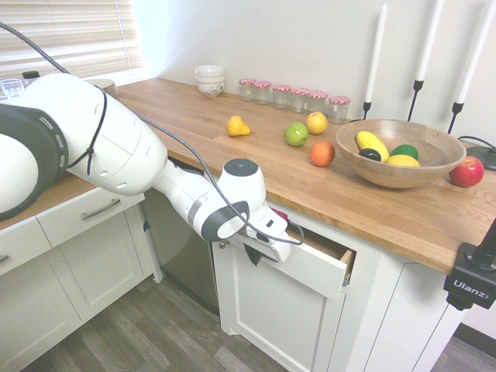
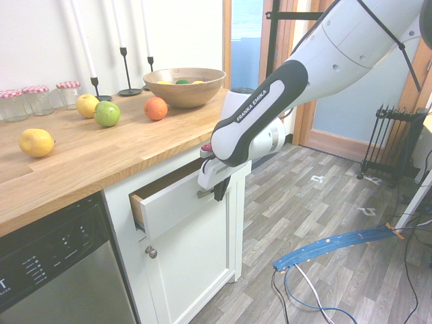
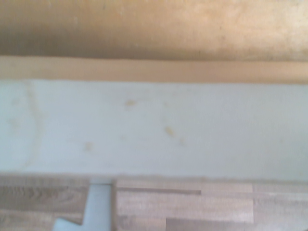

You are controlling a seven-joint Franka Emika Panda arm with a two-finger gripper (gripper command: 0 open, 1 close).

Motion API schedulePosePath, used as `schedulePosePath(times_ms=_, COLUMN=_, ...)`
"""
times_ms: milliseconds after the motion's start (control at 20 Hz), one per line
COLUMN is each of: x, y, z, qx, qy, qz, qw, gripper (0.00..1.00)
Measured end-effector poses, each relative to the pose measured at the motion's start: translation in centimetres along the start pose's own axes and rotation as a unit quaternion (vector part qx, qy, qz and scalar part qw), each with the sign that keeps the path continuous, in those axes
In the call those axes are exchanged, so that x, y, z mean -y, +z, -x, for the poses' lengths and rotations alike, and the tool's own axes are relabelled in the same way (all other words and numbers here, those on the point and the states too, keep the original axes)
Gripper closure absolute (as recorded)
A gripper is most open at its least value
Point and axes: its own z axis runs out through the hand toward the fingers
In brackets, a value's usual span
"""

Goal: Close the drawer

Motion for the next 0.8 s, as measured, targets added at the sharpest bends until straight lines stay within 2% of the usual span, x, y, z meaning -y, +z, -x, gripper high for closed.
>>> schedulePosePath(times_ms=400, x=1.2, y=-0.7, z=-1.1, qx=-0.024, qy=-0.007, qz=-0.010, qw=1.000, gripper=1.00)
schedulePosePath(times_ms=800, x=1.9, y=-0.7, z=-0.5, qx=-0.028, qy=-0.014, qz=-0.009, qw=0.999, gripper=1.00)
